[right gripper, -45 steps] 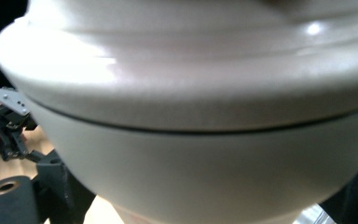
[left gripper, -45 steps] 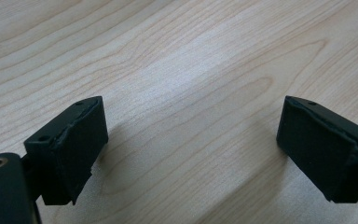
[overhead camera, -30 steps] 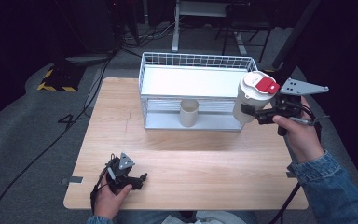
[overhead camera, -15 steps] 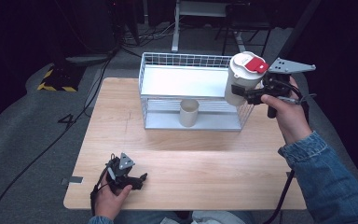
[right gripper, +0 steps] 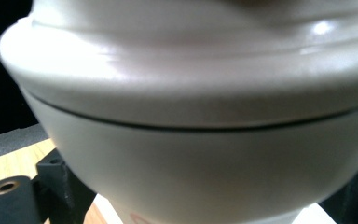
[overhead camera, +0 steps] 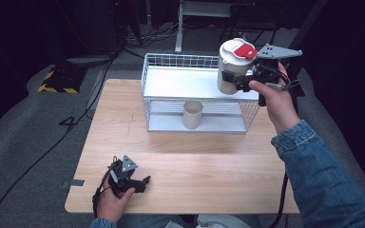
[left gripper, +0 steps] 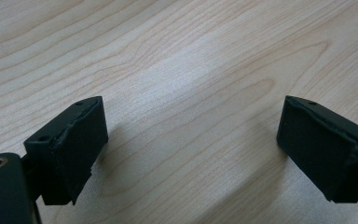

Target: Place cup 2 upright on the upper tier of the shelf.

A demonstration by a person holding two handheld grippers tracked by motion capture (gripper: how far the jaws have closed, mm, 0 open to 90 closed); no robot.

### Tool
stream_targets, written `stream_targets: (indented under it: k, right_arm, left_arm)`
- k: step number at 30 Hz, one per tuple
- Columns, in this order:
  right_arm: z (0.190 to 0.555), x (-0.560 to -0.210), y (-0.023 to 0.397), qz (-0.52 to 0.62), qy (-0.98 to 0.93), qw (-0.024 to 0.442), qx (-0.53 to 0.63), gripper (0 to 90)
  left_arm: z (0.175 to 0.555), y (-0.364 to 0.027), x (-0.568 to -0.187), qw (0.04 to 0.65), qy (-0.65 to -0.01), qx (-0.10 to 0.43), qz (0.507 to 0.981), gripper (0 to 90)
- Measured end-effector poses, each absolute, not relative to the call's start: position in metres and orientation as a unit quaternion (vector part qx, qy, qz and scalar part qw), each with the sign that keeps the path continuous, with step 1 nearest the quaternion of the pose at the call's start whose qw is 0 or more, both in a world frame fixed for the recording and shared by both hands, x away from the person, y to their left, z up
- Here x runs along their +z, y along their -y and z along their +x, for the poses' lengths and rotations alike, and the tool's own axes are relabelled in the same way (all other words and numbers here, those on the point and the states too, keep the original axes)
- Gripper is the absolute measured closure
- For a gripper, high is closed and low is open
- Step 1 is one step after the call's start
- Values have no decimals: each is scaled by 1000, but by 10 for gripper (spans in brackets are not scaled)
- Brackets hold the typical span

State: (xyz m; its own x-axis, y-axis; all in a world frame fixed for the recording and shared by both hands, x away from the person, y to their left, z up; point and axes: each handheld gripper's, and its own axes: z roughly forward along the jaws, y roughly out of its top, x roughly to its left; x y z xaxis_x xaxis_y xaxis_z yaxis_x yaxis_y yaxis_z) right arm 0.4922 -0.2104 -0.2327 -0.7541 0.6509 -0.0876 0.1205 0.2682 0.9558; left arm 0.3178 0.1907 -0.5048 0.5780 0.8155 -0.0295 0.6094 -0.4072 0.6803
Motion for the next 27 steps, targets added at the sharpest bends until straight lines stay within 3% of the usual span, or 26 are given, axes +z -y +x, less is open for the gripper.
stream_targets:
  k: [27]
  right_arm:
    - [546,-256,162,309,-738,231,553,96]
  left_arm:
    - [323,-190,-504,327,-428,160,827,85]
